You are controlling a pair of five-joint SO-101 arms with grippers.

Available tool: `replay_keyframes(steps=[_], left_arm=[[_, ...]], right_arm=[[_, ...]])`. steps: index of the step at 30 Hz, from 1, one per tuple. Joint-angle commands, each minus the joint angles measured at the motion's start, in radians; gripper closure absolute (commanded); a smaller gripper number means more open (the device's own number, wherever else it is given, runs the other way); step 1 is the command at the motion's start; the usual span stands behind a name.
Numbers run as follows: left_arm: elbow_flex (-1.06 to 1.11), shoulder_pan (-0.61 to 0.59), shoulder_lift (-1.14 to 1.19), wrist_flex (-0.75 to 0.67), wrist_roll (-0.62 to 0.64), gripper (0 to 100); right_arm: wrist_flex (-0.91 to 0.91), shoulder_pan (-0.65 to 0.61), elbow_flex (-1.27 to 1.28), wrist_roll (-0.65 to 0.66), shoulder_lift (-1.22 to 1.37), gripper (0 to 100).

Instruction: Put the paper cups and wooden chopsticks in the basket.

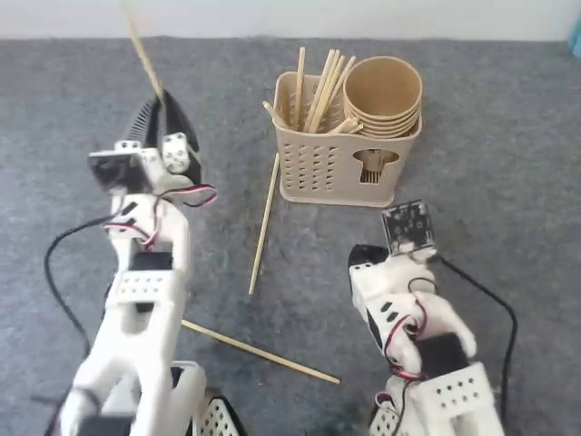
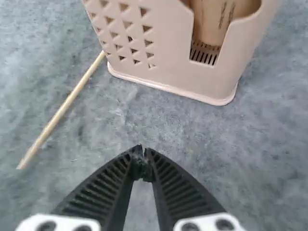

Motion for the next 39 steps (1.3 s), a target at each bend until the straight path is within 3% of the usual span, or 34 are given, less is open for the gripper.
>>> replay_keyframes(steps=[1, 7, 14, 27, 36, 39], left_arm=[[-0.044, 0.037, -0.293, 0.087, 0.011, 99], [-0.148, 0.201, -0.431, 0.133, 0.009, 99], [-0.371, 0.336, -0.235, 0.133, 0.009, 99], [-0.753, 0.382, 0.388, 0.137, 0.015, 99], [-0.753, 0.381, 0.534, 0.138, 0.011, 99], [-0.753, 0.376, 0.546, 0.157, 0.009, 93]], right_arm=[[-0.288, 0.019, 0.199, -0.052, -0.097, 99.1], [-0.252, 0.065, 0.187, -0.201, -0.159, 99.1], [-0.248, 0.067, 0.187, -0.212, -0.162, 99.1], [-0.257, 0.108, 0.187, -0.212, -0.165, 99.1], [-0.257, 0.104, 0.187, -0.209, -0.165, 99.0], [-0.262, 0.104, 0.187, -0.207, -0.165, 99.0]])
